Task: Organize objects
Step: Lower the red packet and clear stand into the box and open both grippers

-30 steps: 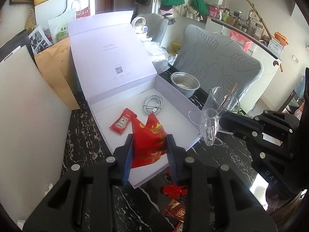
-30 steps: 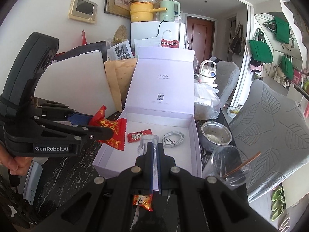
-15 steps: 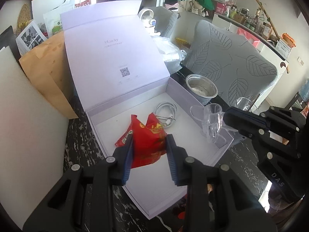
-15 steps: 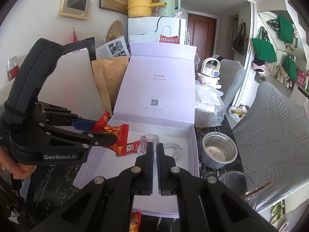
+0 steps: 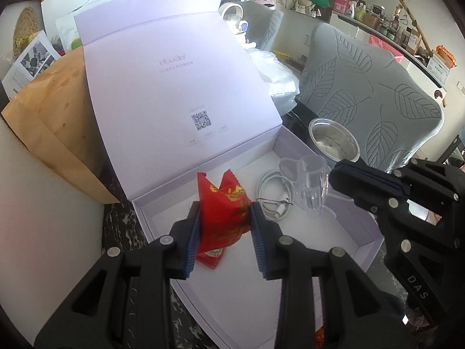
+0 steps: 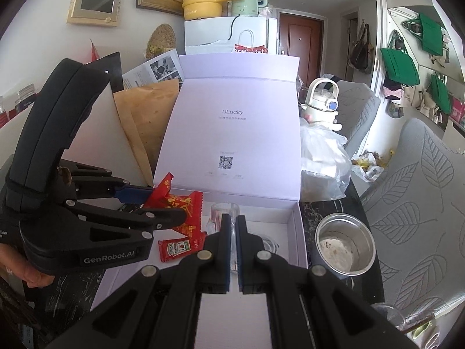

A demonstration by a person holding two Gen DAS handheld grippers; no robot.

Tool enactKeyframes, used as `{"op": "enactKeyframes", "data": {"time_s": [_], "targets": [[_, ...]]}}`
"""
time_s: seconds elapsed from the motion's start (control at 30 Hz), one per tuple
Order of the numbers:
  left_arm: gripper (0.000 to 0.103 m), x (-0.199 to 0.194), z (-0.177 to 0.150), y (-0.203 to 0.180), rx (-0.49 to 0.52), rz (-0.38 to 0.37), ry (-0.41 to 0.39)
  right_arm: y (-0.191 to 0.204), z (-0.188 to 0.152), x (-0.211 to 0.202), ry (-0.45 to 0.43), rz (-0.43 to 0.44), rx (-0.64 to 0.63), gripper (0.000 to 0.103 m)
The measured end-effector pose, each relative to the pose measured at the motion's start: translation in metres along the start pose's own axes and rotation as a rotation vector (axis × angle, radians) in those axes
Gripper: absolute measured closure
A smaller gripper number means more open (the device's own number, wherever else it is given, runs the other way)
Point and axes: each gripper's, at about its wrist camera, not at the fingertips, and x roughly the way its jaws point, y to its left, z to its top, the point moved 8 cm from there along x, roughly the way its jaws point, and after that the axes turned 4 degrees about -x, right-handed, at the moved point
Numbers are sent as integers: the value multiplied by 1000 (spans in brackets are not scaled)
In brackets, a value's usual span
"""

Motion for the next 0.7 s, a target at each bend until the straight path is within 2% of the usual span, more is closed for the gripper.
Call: {"op": "enactKeyframes", "data": {"time_s": [0.23,0.37,0.7], "targets": [[72,25,6,7,1,7,35,-10,2,25,26,-19,30,101],[72,37,1,6,-2,-27,63,-12,2,37,39,-23,30,101],[72,57,-7,9,-6,-36,103,-11,-5,65,85,-25,24,101]]}}
